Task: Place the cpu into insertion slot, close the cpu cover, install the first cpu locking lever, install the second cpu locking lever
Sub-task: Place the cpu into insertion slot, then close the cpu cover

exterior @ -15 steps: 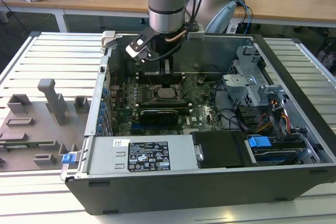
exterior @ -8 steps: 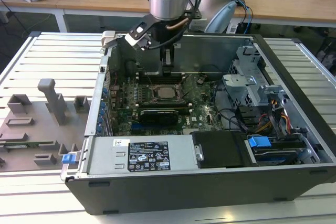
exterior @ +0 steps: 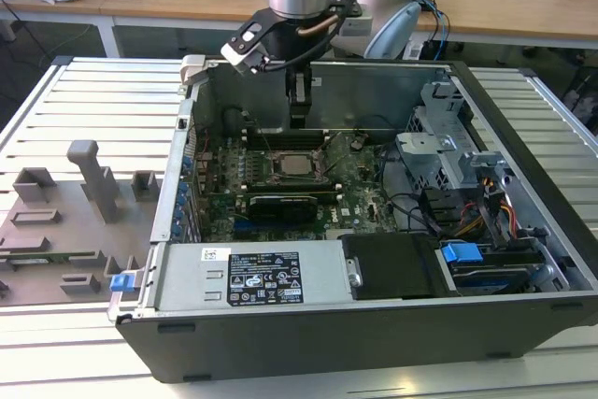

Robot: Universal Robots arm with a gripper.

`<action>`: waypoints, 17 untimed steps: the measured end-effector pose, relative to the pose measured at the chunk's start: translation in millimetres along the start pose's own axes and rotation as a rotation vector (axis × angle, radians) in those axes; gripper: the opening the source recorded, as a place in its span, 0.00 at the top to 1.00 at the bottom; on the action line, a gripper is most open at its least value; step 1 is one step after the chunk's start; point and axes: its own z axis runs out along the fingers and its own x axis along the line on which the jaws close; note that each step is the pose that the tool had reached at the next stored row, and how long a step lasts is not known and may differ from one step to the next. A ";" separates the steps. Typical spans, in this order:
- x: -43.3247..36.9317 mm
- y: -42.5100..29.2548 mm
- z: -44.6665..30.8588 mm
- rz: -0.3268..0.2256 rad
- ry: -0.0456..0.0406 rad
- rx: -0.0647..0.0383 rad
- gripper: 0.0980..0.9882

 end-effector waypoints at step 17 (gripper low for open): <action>0.1 7.9 0.2 0.000 -0.0007 0.001 0.99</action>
